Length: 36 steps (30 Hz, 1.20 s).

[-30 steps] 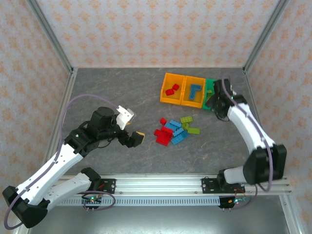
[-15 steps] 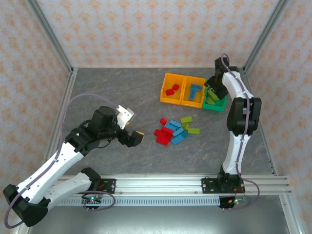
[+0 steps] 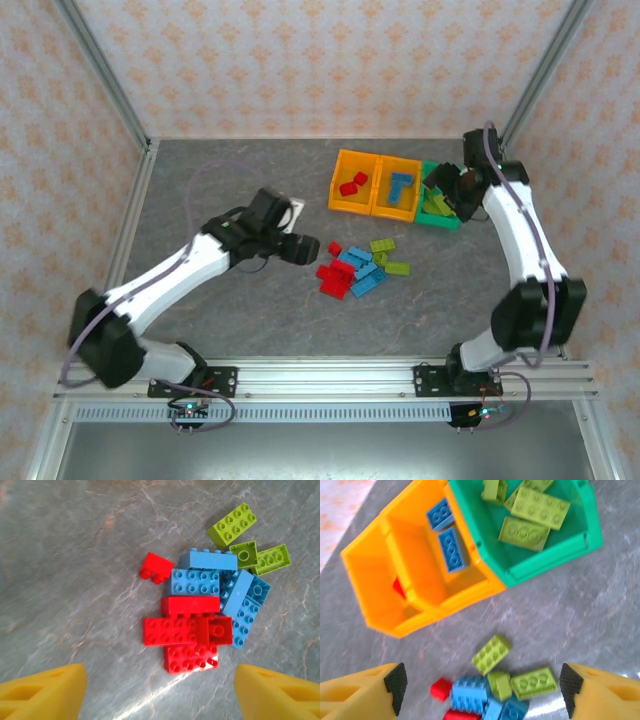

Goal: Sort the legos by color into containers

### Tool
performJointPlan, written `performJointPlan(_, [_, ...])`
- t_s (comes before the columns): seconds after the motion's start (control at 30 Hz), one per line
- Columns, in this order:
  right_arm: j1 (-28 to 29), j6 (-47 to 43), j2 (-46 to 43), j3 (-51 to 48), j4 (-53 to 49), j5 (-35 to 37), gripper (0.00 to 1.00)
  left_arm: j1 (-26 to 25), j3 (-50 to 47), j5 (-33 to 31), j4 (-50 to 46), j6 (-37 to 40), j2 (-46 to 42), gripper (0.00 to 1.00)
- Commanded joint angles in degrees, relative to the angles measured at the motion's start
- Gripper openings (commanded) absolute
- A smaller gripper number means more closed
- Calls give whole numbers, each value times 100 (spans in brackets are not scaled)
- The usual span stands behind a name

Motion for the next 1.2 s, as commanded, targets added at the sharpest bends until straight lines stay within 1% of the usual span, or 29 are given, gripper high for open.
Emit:
performJointPlan(0.0, [102,85,-538,-504,-285,-394,82,-151,826,-243,-552,-439,846,75])
performJointPlan(0.13, [282,296,-1304,-1061,-408,-427,83,-218,1442,-550,-772,-915,1716,70])
performJointPlan(0.27, [294,376,-1717,-1352,-477,-371,83,-235,1688,-788,-686,-1256,2270,71])
performJointPlan(0.4, [294,311,-1783,-1326,-636,-351,83,-249,2022,-907,-669,-1282,2752,70])
performJointPlan(0.57, [294,207,-1763,-1140,-838,-335,83,-253,2306,-653,-496,-1335,3120,70])
performJointPlan(0.67, [294,169,-1757,-1052,-934,-330,83,-249,2505,-970,-698,-1351,3310,69])
performJointPlan(0.77, [298,201,-1757,-1036,-956,-401,83,-211,2699,-1048,-866,-1263,3507,66])
performJointPlan(0.93, [333,278,-1759,-1016,-978,-531,84,-183,2875,-636,-1015,-1277,3789,59])
performJointPlan(1.17, [459,439,-1800,-1033,-956,-531,84,-161,2735,-774,-1148,-1318,3788,47])
